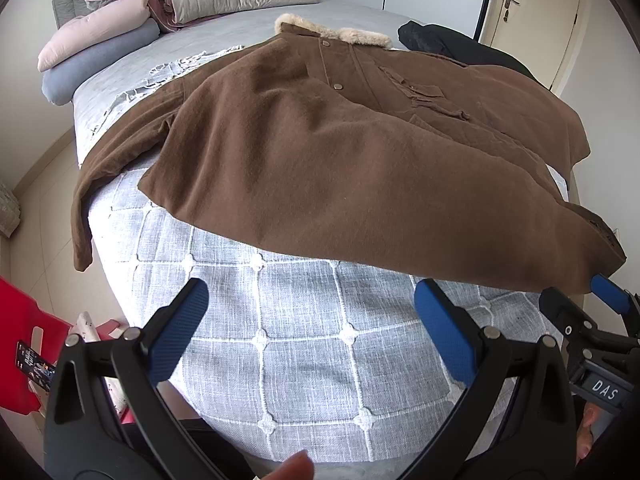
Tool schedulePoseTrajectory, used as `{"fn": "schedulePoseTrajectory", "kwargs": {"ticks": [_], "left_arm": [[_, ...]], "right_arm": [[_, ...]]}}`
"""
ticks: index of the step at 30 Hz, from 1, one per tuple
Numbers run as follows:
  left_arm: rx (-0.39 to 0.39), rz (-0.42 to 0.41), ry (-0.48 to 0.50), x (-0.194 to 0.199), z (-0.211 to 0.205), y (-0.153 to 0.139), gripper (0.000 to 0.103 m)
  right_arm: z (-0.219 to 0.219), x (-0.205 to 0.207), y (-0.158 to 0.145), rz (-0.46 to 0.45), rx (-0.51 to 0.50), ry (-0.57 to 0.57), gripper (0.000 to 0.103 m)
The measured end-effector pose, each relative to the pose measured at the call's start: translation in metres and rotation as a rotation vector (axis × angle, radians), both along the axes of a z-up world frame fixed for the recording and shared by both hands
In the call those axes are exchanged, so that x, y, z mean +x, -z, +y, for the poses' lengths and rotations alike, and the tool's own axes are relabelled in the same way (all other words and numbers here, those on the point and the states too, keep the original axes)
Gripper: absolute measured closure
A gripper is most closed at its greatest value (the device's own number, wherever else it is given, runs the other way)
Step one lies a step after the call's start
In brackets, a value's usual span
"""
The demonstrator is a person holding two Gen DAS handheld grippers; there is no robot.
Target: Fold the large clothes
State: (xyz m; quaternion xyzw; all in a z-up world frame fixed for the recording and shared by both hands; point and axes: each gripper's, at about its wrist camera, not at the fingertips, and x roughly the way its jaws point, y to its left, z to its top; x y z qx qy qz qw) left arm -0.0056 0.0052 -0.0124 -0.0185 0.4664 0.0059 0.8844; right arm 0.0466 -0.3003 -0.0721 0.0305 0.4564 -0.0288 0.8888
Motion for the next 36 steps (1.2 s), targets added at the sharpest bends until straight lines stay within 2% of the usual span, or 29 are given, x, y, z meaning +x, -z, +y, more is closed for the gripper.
{"fn": "schedulePoseTrajectory", "kwargs": {"ticks": [25, 27, 31, 34, 36], "left_arm": [[0.032, 0.021, -0.019, 0.006, -0.002, 0.009, 0.001], [0.025, 0.011, -0.019, 0.006, -0.001, 0.008, 0.001], [0.012, -0.082, -0.014, 0.005, 0.003, 0.002, 0.001], [0.021, -0.055, 0.015, 0.012, 0.007, 0.003, 0.001], [-0.007, -0.038, 0.032, 0.017, 0.014, 0.002, 0.001]], "right_arm": [[-0.010, -0.003, -0.001, -0.017, -0.017, 0.017, 0.000], [-0.011, -0.004, -0.003, -0.039, -0.011, 0.019, 0.000], [-0.016, -0.005, -0.010, -0.099, -0.004, -0.004, 0.000], [-0.020, 0.001, -0.013, -0.086, -0.044, -0.028, 0.000], [-0.026, 0.005, -0.015, -0.066, -0.035, -0.045, 0.000]]}}
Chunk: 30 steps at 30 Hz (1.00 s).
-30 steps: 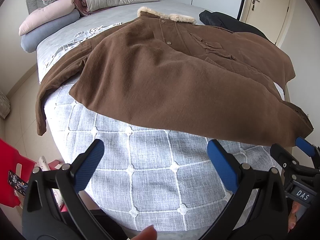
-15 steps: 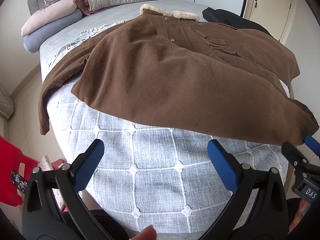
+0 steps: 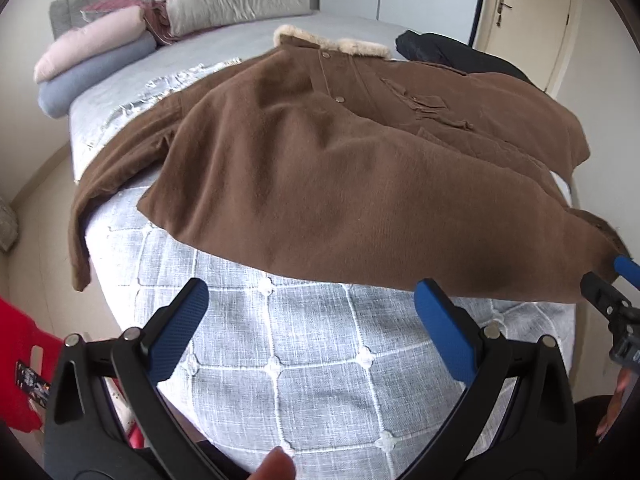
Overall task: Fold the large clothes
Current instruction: 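Grasp the coat hem with the left tool while the right tool grasps the hem too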
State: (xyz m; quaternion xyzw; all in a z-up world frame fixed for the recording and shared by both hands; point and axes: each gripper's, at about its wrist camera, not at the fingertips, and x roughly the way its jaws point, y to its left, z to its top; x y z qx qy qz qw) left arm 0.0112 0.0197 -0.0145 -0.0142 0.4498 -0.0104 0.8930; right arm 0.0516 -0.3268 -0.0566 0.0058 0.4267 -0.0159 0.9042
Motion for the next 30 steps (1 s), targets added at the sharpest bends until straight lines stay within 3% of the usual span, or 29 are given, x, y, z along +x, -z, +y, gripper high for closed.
{"fn": "schedulePoseTrajectory", "kwargs": {"ticks": [5, 9, 13, 17, 24, 28, 30], "left_arm": [[0.054, 0.007, -0.014, 0.010, 0.023, -0.003, 0.001], [0.035, 0.003, -0.003, 0.018, 0.051, -0.008, 0.001], [0.051, -0.010, 0.004, 0.034, 0.077, -0.010, 0.001], [0.039, -0.024, 0.059, 0.061, 0.090, -0.007, 0.001], [-0.005, -0.051, 0.135, 0.118, 0.089, -0.004, 0.002], [-0.093, -0.015, 0.129, 0.147, 0.084, 0.009, 0.012], [-0.151, -0.009, 0.111, 0.149, 0.082, 0.014, 0.031]], "right_arm": [[-0.029, 0.007, -0.006, 0.050, 0.089, -0.015, 0.000], [-0.056, 0.013, -0.012, 0.071, 0.086, 0.018, 0.000], [-0.095, 0.014, -0.021, 0.051, 0.176, 0.048, 0.000], [-0.130, 0.022, -0.020, 0.038, 0.261, 0.080, 0.000], [-0.164, 0.049, 0.001, 0.074, 0.310, 0.162, 0.001], [-0.169, 0.058, 0.025, 0.143, 0.295, 0.180, 0.009], [-0.169, 0.059, 0.037, 0.179, 0.285, 0.178, 0.019]]}}
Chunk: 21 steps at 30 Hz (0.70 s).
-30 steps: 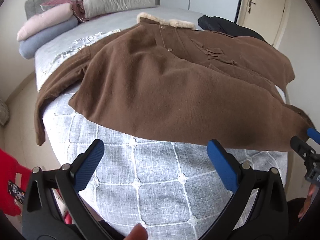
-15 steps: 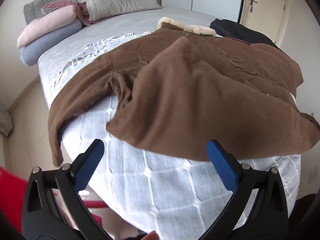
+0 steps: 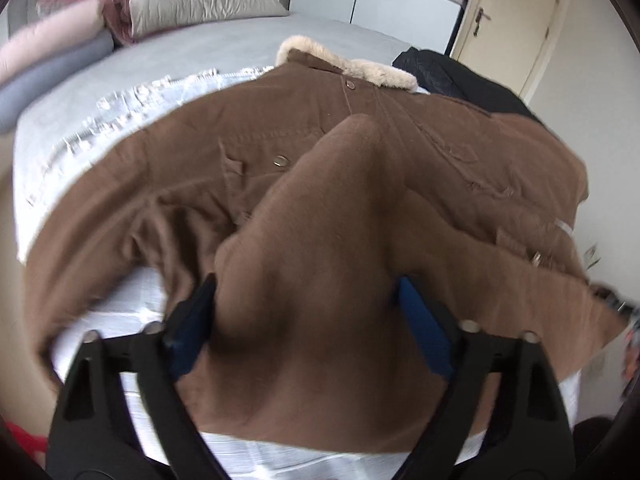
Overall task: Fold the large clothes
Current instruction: 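Grasp the coat hem with the left tool while the right tool grasps the hem too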
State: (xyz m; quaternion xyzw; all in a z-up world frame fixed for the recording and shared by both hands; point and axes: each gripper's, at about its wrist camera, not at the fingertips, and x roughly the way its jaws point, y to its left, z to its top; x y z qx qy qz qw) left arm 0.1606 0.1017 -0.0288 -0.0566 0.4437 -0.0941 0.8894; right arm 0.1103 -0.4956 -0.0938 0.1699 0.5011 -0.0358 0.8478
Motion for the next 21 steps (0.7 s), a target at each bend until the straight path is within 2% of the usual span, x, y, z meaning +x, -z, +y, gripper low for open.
{"fn": "schedulePoseTrajectory", "kwargs": {"ticks": [1, 2, 4, 6, 8, 13, 16, 21], "left_arm": [[-0.027, 0.002, -0.011, -0.003, 0.000, 0.001, 0.039], [-0.043, 0.002, -0.026, -0.008, 0.001, 0.002, 0.052], [-0.048, -0.011, -0.044, -0.019, 0.003, -0.001, 0.066], [-0.092, -0.021, -0.050, -0.035, 0.012, -0.004, 0.082], [-0.156, -0.021, -0.064, -0.057, 0.025, -0.009, 0.085], [-0.209, -0.010, -0.078, -0.113, 0.046, -0.018, 0.086], [-0.198, 0.009, -0.057, -0.151, 0.052, -0.013, 0.086], [-0.109, 0.081, -0.012, -0.199, 0.060, 0.013, 0.086]], "right_arm": [[0.000, 0.000, 0.004, 0.010, 0.004, -0.005, 0.029], [-0.001, -0.001, 0.008, 0.018, 0.014, -0.009, 0.036], [-0.001, -0.003, 0.014, 0.039, 0.017, -0.009, 0.068], [0.000, -0.006, 0.014, 0.049, -0.026, -0.002, 0.081], [-0.001, -0.014, 0.011, 0.027, -0.013, -0.004, 0.085], [-0.002, -0.038, -0.008, -0.027, -0.014, -0.003, 0.089], [-0.002, -0.055, -0.017, -0.044, -0.030, -0.013, 0.090], [-0.002, -0.084, -0.024, -0.042, -0.072, -0.030, 0.092]]}}
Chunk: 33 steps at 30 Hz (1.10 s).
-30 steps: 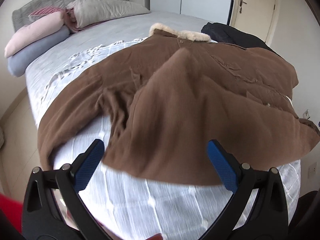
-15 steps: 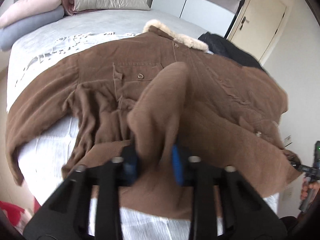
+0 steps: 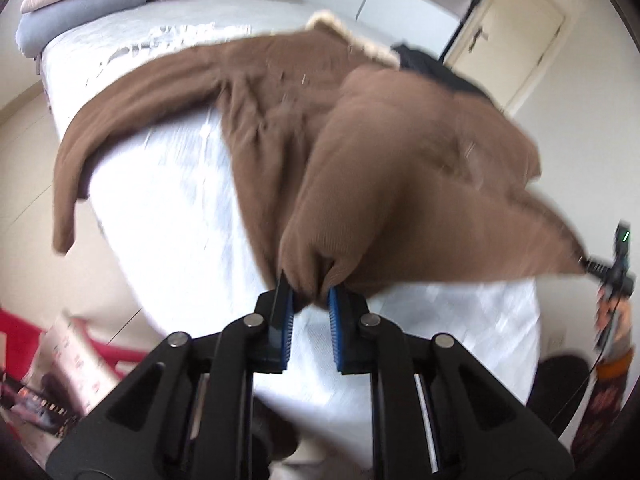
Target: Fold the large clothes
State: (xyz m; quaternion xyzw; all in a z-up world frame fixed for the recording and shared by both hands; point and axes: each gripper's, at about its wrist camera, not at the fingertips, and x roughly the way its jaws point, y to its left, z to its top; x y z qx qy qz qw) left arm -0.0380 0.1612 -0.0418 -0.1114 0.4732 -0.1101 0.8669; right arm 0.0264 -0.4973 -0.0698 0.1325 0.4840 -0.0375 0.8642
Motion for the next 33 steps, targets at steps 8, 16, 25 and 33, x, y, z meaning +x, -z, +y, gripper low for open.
{"fn": "schedulePoseTrajectory", "kwargs": {"ticks": [8, 16, 25, 33], "left_arm": [[0.050, 0.060, 0.005, -0.036, 0.036, -0.005, 0.050], [0.013, -0.032, -0.022, -0.027, 0.021, -0.049, 0.025], [0.084, -0.007, 0.081, -0.004, -0.055, -0.031, 0.025], [0.231, 0.171, 0.163, -0.032, -0.042, 0.018, 0.025]], "right_arm": [[-0.021, -0.051, -0.004, 0.054, -0.062, -0.025, 0.089], [-0.006, -0.050, -0.044, -0.098, 0.040, -0.027, 0.046], [0.093, -0.011, -0.022, -0.029, -0.038, -0.233, 0.041], [0.124, -0.009, 0.011, 0.049, -0.058, -0.313, 0.041]]}}
